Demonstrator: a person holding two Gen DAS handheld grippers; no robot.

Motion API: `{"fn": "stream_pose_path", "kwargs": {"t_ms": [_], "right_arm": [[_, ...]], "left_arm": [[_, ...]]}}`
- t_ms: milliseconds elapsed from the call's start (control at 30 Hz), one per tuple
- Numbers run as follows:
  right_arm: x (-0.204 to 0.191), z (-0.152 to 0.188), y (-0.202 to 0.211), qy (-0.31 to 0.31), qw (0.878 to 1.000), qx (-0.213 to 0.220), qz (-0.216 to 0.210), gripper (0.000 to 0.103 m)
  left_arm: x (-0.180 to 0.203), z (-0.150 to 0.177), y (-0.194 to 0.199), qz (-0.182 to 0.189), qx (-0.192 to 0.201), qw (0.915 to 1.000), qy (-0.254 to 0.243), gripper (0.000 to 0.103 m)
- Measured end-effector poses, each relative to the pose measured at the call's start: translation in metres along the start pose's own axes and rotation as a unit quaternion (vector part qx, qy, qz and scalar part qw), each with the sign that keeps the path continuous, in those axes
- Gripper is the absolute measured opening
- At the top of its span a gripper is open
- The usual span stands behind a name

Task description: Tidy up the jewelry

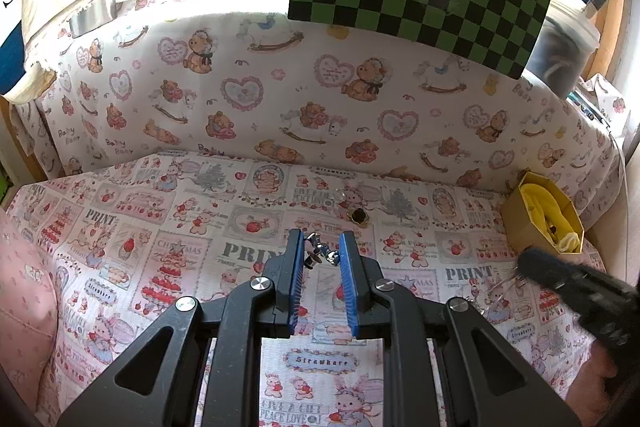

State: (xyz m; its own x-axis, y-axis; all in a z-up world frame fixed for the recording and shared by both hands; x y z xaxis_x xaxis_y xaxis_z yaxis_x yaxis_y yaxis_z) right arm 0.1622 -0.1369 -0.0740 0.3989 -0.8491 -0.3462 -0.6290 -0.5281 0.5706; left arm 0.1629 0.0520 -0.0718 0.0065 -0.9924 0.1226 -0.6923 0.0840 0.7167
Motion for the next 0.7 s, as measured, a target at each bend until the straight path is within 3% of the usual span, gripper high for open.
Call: {"fn": "stream_pose_path", "kwargs": {"t_ms": [167, 567, 700], "right_arm": [[-0.007, -0.013, 0.028, -0.007, 0.998, 0.049, -0.043, 0.012], [-0.021, -0.02, 0.05, 0.003, 0.995, 0.075, -0.069, 0.012], [-0.026, -0.021, 0.058, 0.021, 0.994, 0.09, -0.056, 0.012]], "left_arm": [[0.004, 0.001, 0.004, 0.005, 0.002, 1.0, -0.001, 0.017], [0.015, 0.003, 0.003, 0.011, 0.0, 0.9999, -0.011, 0.017], [0.016, 0.005, 0.0, 0.019, -0.009, 0.9997, -0.011, 0.017]]}}
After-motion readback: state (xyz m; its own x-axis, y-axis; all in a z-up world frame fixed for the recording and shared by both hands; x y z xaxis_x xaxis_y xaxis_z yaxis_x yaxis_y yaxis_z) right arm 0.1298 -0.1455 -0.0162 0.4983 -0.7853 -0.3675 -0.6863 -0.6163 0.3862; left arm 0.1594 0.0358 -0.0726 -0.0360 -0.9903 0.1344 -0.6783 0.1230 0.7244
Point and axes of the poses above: each gripper's, at about its wrist camera, not at the fingertips, and y roughly against the way its jaws point, x to its right, z to its underside, the point moved 7 cm from there along -y, roughly the way its jaws point, and after that the axes turned 1 degree about -y, right-handed, at the moved point
